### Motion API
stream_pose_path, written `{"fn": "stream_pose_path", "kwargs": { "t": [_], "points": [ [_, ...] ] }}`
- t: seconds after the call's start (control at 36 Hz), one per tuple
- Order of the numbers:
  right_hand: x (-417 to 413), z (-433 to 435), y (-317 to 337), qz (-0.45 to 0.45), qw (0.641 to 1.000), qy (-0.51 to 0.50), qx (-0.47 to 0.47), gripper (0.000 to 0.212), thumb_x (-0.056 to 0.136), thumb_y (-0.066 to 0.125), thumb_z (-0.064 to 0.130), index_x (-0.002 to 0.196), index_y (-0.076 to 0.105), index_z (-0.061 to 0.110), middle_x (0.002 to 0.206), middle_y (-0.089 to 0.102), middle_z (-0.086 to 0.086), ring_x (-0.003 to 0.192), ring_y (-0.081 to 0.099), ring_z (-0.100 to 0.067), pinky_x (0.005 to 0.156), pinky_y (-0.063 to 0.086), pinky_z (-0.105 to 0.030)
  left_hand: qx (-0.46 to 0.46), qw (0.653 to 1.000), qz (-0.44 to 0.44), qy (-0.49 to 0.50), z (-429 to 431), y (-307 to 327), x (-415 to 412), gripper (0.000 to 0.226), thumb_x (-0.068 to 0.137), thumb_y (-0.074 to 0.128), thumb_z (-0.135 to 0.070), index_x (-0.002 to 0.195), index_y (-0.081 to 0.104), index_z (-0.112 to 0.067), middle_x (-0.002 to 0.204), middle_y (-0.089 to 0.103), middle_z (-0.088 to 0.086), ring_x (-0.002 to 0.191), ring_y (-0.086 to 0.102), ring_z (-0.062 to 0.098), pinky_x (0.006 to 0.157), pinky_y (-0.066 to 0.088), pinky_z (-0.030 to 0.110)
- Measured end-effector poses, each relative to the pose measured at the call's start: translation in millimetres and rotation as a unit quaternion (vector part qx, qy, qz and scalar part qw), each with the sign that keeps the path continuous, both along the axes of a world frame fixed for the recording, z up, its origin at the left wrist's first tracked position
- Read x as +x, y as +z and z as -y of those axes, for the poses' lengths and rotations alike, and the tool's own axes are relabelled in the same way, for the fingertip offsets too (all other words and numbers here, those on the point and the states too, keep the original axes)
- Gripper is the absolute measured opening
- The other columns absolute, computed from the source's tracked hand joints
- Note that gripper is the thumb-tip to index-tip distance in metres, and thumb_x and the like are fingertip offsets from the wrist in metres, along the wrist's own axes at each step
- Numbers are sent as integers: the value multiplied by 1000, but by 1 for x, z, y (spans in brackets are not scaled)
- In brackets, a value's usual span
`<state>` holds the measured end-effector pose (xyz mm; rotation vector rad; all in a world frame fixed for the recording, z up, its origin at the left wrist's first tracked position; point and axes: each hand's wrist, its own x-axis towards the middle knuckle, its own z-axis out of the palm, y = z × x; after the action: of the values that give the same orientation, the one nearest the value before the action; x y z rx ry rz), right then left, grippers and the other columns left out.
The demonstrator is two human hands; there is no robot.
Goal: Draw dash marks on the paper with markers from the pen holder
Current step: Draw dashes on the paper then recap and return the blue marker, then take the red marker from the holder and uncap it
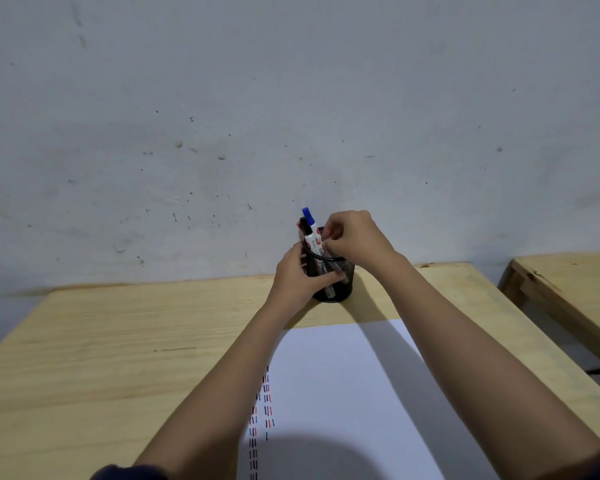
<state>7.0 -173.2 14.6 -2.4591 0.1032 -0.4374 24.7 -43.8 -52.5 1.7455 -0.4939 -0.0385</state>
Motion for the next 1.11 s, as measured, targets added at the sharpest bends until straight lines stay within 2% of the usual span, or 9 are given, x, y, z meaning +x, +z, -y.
{"fn": "stream_pose_path", "kwargs": {
  "t": [0.11, 0.22, 0.39, 0.47, 0.64, 0.78, 0.89, 0.97, 1.11],
  "points": [
    [0, 1, 7, -48, 998, 37, 5, 13, 70, 69, 1, 79, 71, 10, 79, 70, -10, 73, 65, -19, 75, 55, -32, 3, 1000, -4, -3, -2, 2, -1, 53, 63, 86, -22, 107, 56, -26, 100, 65, -14, 98, 63, 4, 84, 52, 22],
    [0, 1, 9, -63, 997, 51, 0, 14, 67, 72, 1, 75, 70, 12, 79, 71, -11, 78, 69, -24, 77, 57, -33, -6, 1000, -4, -14, -4, 3, -3, 57, 65, 84, -14, 112, 55, -25, 95, 62, -23, 81, 59, -21, 69, 46, 2],
    [1, 2, 5, -58, 997, 58, -12, 17, 68, 69, -1, 78, 72, 12, 78, 73, -9, 80, 70, -22, 81, 58, -37, -5, 1000, -9, -8, -5, 1, -3, 49, 63, 85, -15, 97, 55, -34, 93, 62, -22, 81, 59, -19, 67, 46, 4],
    [1, 1, 4, -60, 996, 63, -22, 19, 71, 67, 2, 86, 73, 12, 82, 71, -6, 83, 69, -20, 84, 56, -36, -9, 1000, -7, -10, -4, -1, -1, 51, 64, 85, -12, 100, 55, -32, 94, 61, -21, 79, 56, -25, 67, 45, 2],
    [0, 1, 2, -37, 997, 61, -8, 17, 76, 66, 2, 90, 73, 9, 89, 72, -11, 83, 68, -21, 80, 56, -31, 1, 1000, 2, -12, -4, -5, 3, 52, 63, 85, -20, 103, 55, -35, 101, 62, -17, 88, 58, -19, 72, 46, 6],
    [-3, 4, 3, 5, 999, 34, 40, 11, 77, 70, 5, 87, 72, 9, 84, 70, -8, 74, 61, -12, 60, 43, -4, 9, 1000, 15, 3, -2, -7, 2, 60, 62, 85, -30, 116, 58, -23, 113, 57, 2, 106, 60, 12, 84, 47, 17],
    [-14, 7, 5, 66, 995, 15, 77, 12, 78, 68, 4, 89, 70, 8, 82, 67, -5, 77, 62, -13, 69, 49, -12, 23, 1000, 5, 11, -1, -6, -1, 68, 61, 84, -36, 120, 53, -23, 114, 57, 1, 106, 60, 12, 92, 51, 30],
    [-25, 5, 8, 132, 986, 1, 99, 12, 78, 66, 2, 89, 68, 8, 80, 65, 0, 75, 62, -13, 71, 48, -8, 24, 999, -11, 24, 1, -3, -6, 68, 54, 81, -43, 115, 56, -23, 113, 62, 2, 104, 63, 14, 93, 52, 39],
    [-47, -3, 21, 208, 971, -9, 116, 11, 82, 62, 3, 91, 65, 9, 87, 63, -2, 79, 60, -12, 64, 46, -3, 35, 999, -6, 37, 2, 5, -19, 62, 63, 78, -35, 119, 54, -27, 116, 59, -3, 106, 59, 12, 98, 47, 36]
  ]
}}
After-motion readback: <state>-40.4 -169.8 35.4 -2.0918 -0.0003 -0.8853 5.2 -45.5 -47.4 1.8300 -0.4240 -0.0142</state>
